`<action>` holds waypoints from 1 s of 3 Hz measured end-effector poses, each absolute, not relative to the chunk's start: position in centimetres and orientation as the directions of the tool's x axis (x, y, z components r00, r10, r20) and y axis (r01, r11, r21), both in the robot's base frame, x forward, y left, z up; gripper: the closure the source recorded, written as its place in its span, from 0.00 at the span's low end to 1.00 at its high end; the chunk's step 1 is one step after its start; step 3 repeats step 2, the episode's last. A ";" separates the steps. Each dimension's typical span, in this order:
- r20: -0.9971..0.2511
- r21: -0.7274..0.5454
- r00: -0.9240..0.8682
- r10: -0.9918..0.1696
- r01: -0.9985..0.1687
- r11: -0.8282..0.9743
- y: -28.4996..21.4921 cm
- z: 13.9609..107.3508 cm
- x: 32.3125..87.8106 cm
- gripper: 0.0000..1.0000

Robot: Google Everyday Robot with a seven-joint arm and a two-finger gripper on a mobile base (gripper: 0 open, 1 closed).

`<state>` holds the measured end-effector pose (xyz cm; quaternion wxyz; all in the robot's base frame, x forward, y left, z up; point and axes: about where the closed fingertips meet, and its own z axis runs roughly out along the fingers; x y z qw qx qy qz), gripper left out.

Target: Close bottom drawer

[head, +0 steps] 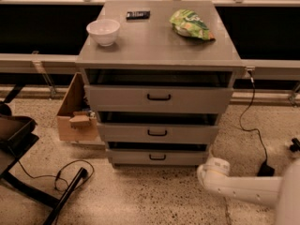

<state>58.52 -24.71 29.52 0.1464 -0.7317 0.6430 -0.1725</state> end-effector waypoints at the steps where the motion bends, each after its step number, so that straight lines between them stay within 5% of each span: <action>1: 0.162 -0.485 0.020 -0.987 -0.869 -0.097 -28.1 37.1 54.2 1.00; 3: 0.267 -0.604 -0.094 -0.959 -0.792 -0.091 -30.3 45.3 50.4 1.00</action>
Offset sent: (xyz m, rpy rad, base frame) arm -0.2464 0.0315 0.2587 -0.3855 -0.4529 -0.3139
